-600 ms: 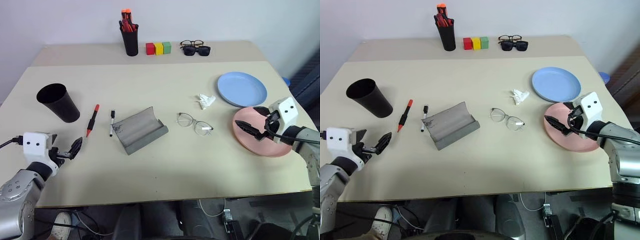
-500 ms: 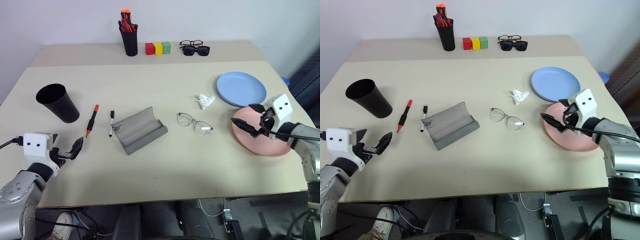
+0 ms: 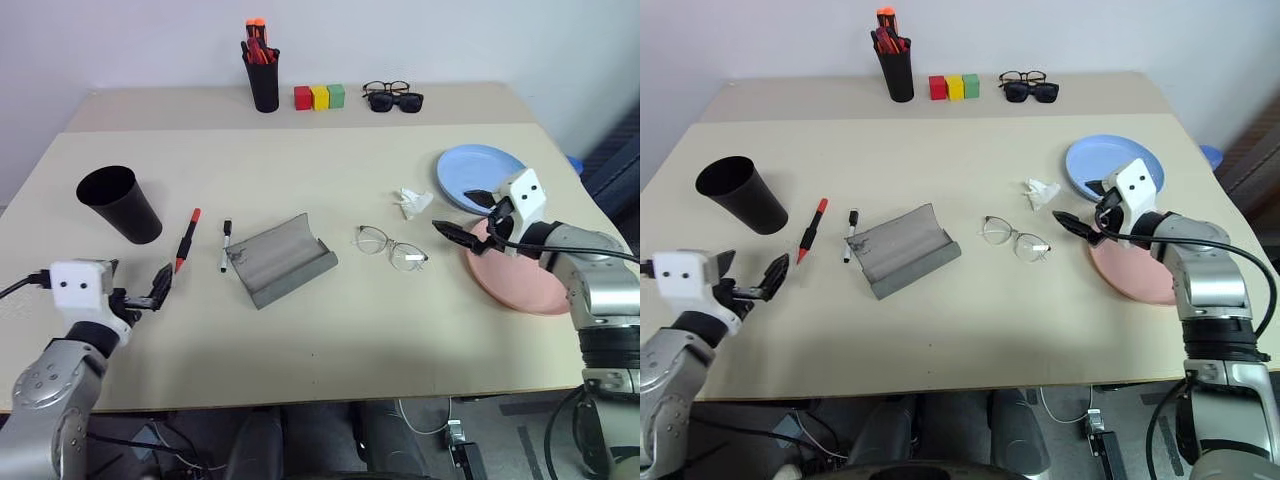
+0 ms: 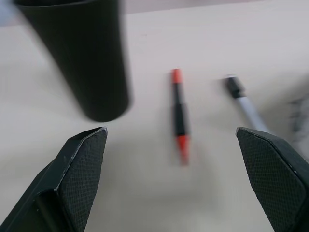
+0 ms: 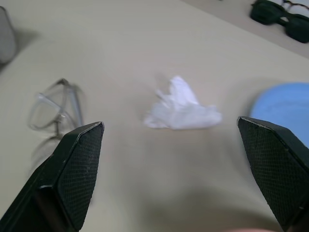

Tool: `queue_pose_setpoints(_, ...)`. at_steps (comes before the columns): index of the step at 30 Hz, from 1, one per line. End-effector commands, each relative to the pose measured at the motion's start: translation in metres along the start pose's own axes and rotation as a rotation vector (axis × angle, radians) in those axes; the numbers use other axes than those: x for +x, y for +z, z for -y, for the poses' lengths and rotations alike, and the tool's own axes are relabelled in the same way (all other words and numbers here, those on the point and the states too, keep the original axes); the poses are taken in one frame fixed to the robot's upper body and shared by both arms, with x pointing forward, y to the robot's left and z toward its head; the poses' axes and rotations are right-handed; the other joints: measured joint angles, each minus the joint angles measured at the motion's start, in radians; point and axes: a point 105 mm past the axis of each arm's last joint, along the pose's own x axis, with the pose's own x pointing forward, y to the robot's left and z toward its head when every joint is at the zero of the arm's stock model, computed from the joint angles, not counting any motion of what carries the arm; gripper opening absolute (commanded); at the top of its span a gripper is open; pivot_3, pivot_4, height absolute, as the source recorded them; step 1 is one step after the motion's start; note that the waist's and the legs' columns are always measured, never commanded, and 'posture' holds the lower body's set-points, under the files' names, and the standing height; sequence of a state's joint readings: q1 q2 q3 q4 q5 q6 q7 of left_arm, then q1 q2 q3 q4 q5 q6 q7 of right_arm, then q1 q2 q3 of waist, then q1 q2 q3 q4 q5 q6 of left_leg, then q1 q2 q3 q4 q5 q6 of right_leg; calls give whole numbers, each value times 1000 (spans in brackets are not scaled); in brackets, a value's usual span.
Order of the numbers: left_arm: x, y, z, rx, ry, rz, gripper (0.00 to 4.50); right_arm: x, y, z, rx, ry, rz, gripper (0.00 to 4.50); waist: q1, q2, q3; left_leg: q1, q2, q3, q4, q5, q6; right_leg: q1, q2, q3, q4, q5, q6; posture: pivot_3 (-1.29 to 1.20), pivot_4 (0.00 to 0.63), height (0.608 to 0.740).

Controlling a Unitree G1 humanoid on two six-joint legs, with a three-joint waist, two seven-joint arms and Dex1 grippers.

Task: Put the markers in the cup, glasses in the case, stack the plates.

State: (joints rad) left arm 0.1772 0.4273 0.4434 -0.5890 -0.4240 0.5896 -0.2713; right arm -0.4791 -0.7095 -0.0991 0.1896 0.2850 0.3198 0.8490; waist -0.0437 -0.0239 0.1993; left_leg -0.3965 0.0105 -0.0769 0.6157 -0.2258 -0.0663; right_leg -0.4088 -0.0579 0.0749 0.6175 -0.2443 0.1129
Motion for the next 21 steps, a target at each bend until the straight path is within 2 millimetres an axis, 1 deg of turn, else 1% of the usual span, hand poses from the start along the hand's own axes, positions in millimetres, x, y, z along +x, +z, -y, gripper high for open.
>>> queue_pose_setpoints(1,9,16,19,2,-54,37,4394,13,31,-19,-69,63,93,4500,-1,0,0,0,0,0,0,0,0,0,0,0,0,0,0,0,150,740)
queue_pose_setpoints(2,14,16,25,7,-72,21,4461,18,35,-28,-75,88,108,4500,-1,0,0,1,0,0,0,0,0,0,0,0,1,0,0,0,150,740)
queue_pose_setpoints(6,31,15,37,11,-106,-36,4461,28,45,-61,-76,155,149,4500,-1,0,0,1,0,-1,-1,0,0,0,1,0,2,0,1,0,150,740)
queue_pose_setpoints(8,45,15,44,18,-106,-74,4461,32,49,-82,-69,199,169,4500,2,0,0,1,0,-1,-1,0,0,0,1,0,2,1,4,0,150,740)
queue_pose_setpoints(10,58,16,43,-7,-68,-107,4461,35,52,-103,-70,246,179,4500,7,0,0,1,0,-3,0,0,0,0,2,-1,3,1,4,0,150,740)
queue_pose_setpoints(11,68,17,42,-18,-25,-131,4461,36,54,-113,-75,267,188,4500,6,-1,0,1,0,-3,0,0,0,1,2,-1,3,1,4,0,150,740)
queue_pose_setpoints(13,80,19,38,-74,29,-176,4461,36,63,-131,-79,304,213,4500,5,-1,0,1,0,-3,0,0,0,1,2,-1,3,2,4,0,150,740)
queue_pose_setpoints(16,93,27,45,-102,20,-196,4461,36,70,-147,-77,336,235,4500,1,-1,0,1,0,-4,0,0,0,1,2,-1,3,2,5,0,150,740)
queue_pose_setpoints(19,107,26,50,-176,22,-265,4461,37,75,-158,-60,358,253,4500,1,-1,0,1,0,-5,0,0,-1,1,2,-3,4,2,6,0,150,740)
queue_pose_setpoints(21,115,25,58,-199,0,-317,4461,40,76,-162,-60,367,255,4500,-1,-1,0,1,0,-6,0,0,-1,1,2,-3,4,2,6,0,150,740)
